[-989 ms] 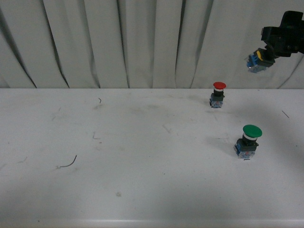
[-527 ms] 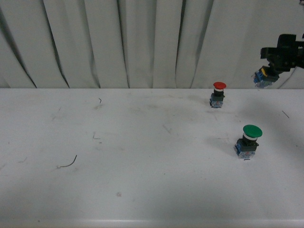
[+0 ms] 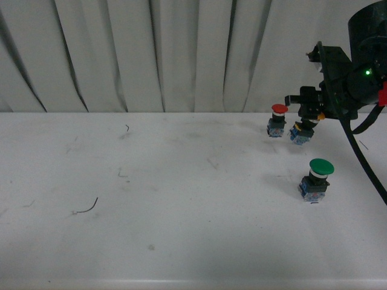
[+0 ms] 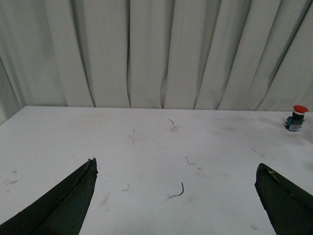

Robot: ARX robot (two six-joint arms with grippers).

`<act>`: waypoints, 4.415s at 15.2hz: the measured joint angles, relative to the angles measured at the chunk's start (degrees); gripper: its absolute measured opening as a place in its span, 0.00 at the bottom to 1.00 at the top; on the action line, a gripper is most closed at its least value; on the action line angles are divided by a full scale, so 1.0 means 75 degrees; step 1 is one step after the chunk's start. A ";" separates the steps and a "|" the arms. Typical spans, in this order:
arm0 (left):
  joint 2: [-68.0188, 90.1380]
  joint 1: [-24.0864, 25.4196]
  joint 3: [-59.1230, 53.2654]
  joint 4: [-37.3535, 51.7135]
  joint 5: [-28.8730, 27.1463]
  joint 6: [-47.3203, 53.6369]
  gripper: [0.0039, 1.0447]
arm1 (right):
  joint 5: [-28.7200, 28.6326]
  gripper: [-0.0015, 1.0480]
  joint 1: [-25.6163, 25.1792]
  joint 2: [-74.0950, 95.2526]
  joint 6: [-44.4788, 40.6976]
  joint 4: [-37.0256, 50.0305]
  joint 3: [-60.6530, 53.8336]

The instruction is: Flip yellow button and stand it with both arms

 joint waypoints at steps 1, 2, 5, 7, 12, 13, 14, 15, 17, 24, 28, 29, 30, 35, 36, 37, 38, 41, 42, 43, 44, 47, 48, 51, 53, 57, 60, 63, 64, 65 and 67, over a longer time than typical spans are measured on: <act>0.0000 0.0000 0.0000 0.0000 0.0000 -0.0003 0.94 | 0.0044 0.34 0.0038 0.0073 -0.0111 -0.0082 0.0137; 0.0000 0.0000 0.0000 0.0000 0.0000 -0.0003 0.94 | 0.0050 0.34 0.0058 0.0114 -0.0146 -0.0184 0.0207; 0.0000 0.0000 0.0000 0.0003 0.0000 -0.0003 0.94 | 0.0277 0.34 0.0099 0.0382 -0.0344 -0.0236 0.0321; 0.0000 0.0000 0.0000 0.0000 0.0000 -0.0003 0.94 | 0.0376 0.34 0.0143 0.0519 -0.0522 -0.0128 0.0248; 0.0000 0.0000 0.0000 0.0000 0.0000 -0.0003 0.94 | 0.0455 0.34 0.0297 0.0530 -0.0723 -0.0082 0.0017; 0.0000 0.0000 0.0000 0.0000 0.0000 -0.0003 0.94 | 0.0525 0.34 0.0335 0.0530 -0.0740 -0.0131 0.0017; 0.0000 0.0000 0.0000 0.0000 0.0000 -0.0003 0.94 | 0.0647 0.34 0.0338 0.0530 -0.0743 -0.0134 0.0017; 0.0000 0.0000 0.0000 0.0000 0.0000 -0.0003 0.94 | 0.0758 0.34 0.0341 0.0530 -0.0743 -0.0096 0.0017; 0.0000 0.0000 0.0000 0.0000 0.0000 -0.0003 0.94 | 0.1017 0.34 0.0399 0.0530 -0.0787 -0.0020 0.0015; 0.0000 0.0000 0.0000 0.0000 0.0000 -0.0003 0.94 | 0.1285 0.34 0.0539 0.0659 -0.0781 0.0157 0.0052; 0.0000 0.0000 0.0000 0.0000 0.0000 -0.0003 0.94 | 0.1288 0.34 0.0539 0.0659 -0.0726 0.0157 0.0052; 0.0000 0.0000 0.0000 0.0000 0.0000 -0.0003 0.94 | 0.1285 0.35 0.0536 0.0659 -0.0708 0.0157 0.0052; 0.0000 0.0000 0.0000 0.0000 0.0000 -0.0003 0.94 | 0.1282 0.48 0.0536 0.0662 -0.0670 0.0154 0.0052; 0.0000 0.0000 0.0000 0.0000 0.0000 -0.0003 0.94 | 0.1239 0.96 0.0530 0.0667 -0.0577 0.0152 0.0052; 0.0000 0.0000 0.0000 0.0000 0.0000 0.0000 0.94 | 0.1221 0.93 0.0530 0.0667 -0.0560 0.0149 0.0067; 0.0000 0.0000 0.0000 0.0000 0.0000 -0.0003 0.94 | 0.1186 0.94 0.0530 0.0667 -0.0525 0.0149 0.0090; 0.0000 0.0000 0.0000 0.0000 0.0000 -0.0003 0.94 | 0.1119 0.94 0.0530 0.0667 -0.0472 0.0157 0.0105; 0.0000 0.0000 0.0000 0.0000 0.0000 -0.0003 0.94 | 0.0676 0.94 0.0469 0.0396 -0.0032 0.0402 -0.0137; 0.0000 0.0000 0.0000 0.0000 0.0000 -0.0003 0.94 | 0.0525 0.94 0.0417 0.0093 0.0114 0.0708 -0.0420; 0.0000 0.0000 0.0000 0.0000 0.0000 0.0000 0.94 | 0.0361 0.94 0.0297 -0.0428 0.0274 0.1183 -0.0854; 0.0000 0.0000 0.0000 0.0000 0.0000 -0.0003 0.94 | 0.0219 0.94 0.0160 -0.0982 0.0373 0.1673 -0.1349; 0.0000 0.0000 0.0000 0.0000 0.0000 0.0000 0.94 | -0.0799 0.94 -0.0425 -0.3255 0.1300 0.3701 -0.3698; 0.0000 0.0000 0.0000 0.0000 0.0000 -0.0003 0.94 | -0.0988 0.92 -0.0562 -0.4159 0.1655 0.4698 -0.4721; 0.0000 0.0000 0.0000 0.0000 0.0000 -0.0003 0.94 | 0.0425 0.57 -0.0437 -0.7962 0.0248 0.5502 -0.8279; 0.0000 0.0000 0.0000 0.0000 0.0000 0.0000 0.94 | 0.0460 0.32 -0.0414 -0.9943 -0.0015 0.5534 -1.0150; 0.0000 0.0000 0.0000 0.0000 0.0000 0.0000 0.94 | 0.0484 0.02 -0.0414 -1.1095 -0.0146 0.5692 -1.1540; 0.0000 0.0000 0.0000 0.0000 0.0000 0.0000 0.94 | 0.0487 0.02 -0.0414 -1.2575 -0.0143 0.5170 -1.2514; 0.0000 0.0000 0.0000 0.0000 0.0000 -0.0003 0.94 | 0.0484 0.02 -0.0414 -1.3318 -0.0143 0.4709 -1.2802; 0.0000 0.0000 0.0000 0.0000 0.0000 -0.0003 0.94 | 0.0484 0.02 -0.0414 -1.3513 -0.0146 0.4570 -1.2864; 0.0000 0.0000 0.0000 0.0000 0.0000 -0.0003 0.94 | 0.0487 0.02 -0.0414 -1.3717 -0.0146 0.4421 -1.2919; 0.0000 0.0000 0.0000 0.0000 0.0000 -0.0003 0.94 | 0.0487 0.02 -0.0414 -1.4111 -0.0146 0.4220 -1.3030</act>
